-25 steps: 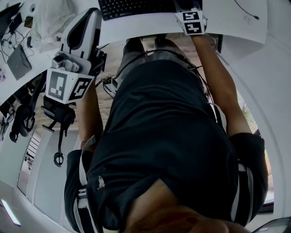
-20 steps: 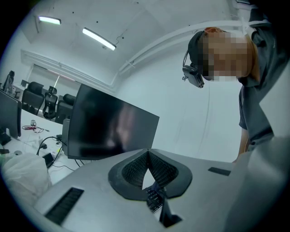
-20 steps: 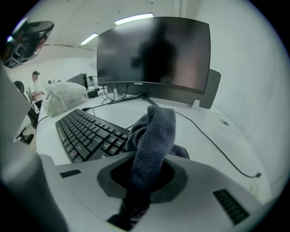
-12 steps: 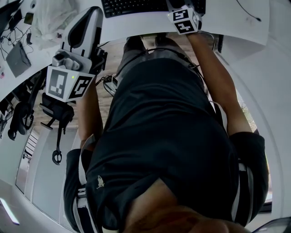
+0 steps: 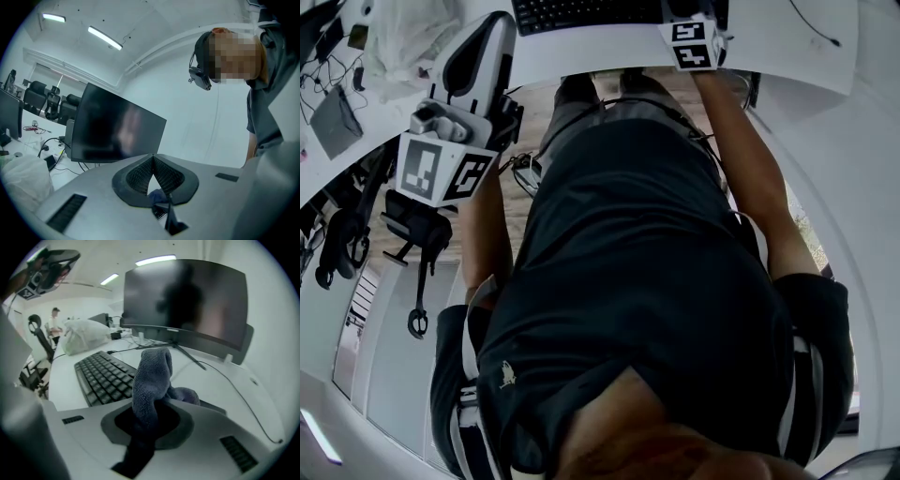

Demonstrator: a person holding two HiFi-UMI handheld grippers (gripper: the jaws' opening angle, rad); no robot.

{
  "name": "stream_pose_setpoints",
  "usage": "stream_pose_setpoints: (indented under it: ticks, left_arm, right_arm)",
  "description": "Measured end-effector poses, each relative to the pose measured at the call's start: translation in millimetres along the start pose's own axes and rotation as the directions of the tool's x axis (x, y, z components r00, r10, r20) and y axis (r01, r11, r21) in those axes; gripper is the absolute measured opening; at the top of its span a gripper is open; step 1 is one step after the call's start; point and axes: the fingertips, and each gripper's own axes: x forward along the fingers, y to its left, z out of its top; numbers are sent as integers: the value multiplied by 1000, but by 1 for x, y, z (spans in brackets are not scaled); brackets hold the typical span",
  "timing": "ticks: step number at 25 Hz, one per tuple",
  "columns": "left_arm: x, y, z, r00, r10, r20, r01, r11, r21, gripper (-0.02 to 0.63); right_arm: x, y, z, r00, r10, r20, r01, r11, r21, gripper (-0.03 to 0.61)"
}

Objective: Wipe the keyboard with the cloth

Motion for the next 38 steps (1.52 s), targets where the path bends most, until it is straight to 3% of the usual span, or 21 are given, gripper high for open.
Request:
stream_pose_setpoints:
  ticks: [2, 4, 6, 9, 11, 13, 16, 19, 23, 25, 28, 31, 33, 38]
  left_arm:
    - [3, -1, 2, 1000, -7, 0, 7, 1000, 5, 5]
    - [2, -1, 6, 1000, -8, 3, 8, 1000, 10, 5]
    - [0, 2, 6, 1000, 0, 4, 0, 1000, 9, 5]
    - [-4, 9, 3, 1000, 15, 5, -15, 1000, -4, 5]
    - [-7, 12, 1, 1000, 22, 5, -22, 1000, -12, 5]
    - [-7, 12, -1, 1000, 21, 3, -21, 1000, -17, 5]
    - [-5, 11, -1, 1000, 10, 0, -10, 1000, -13, 5]
    - [-6, 12, 4, 1000, 10, 4, -10, 1000, -8, 5]
    - [-10, 18, 5, 1000, 19, 8, -19, 1000, -16, 5]
    - [-12, 20, 3, 1000, 23, 6, -23, 999, -23, 5]
    - [-12, 21, 1, 1000, 19, 1, -19, 999, -29, 5]
    - [-15, 29, 8, 1000, 15, 2, -15, 1000, -25, 5]
    - [-19, 36, 13, 1000, 21, 7, -21, 1000, -21, 5]
    - [-30, 48, 13, 999, 41, 16, -41, 999, -25, 5]
  right_arm:
    - [10, 35, 14, 996, 89, 15, -89, 995, -48, 51]
    - [12, 38, 19, 993, 120, 14, -119, 992, -50, 51]
    - [7, 12, 13, 997, 73, 3, -73, 997, -31, 51]
    - [-2, -43, -5, 997, -65, -35, 67, 997, 42, 50]
    - [-2, -51, -5, 993, -107, -46, 110, 992, 61, 49]
    - [7, -31, 5, 996, -86, -30, 87, 996, 34, 49]
    - [19, 12, 27, 1000, 10, 3, -9, 1000, -25, 50]
    - [18, 18, 31, 998, 66, -1, -66, 997, -51, 49]
    - [1, -30, 9, 999, -33, -35, 34, 999, 14, 49]
    - [-2, -31, 8, 997, -66, -42, 68, 997, 37, 49]
    - [8, 18, 25, 1000, 5, -13, -5, 999, -41, 49]
    - [20, 71, 44, 992, 123, 0, -121, 976, -180, 48]
    - [19, 70, 45, 989, 148, -5, -147, 975, -166, 48]
    - [-8, -4, 8, 998, -25, -52, 24, 1000, -15, 48]
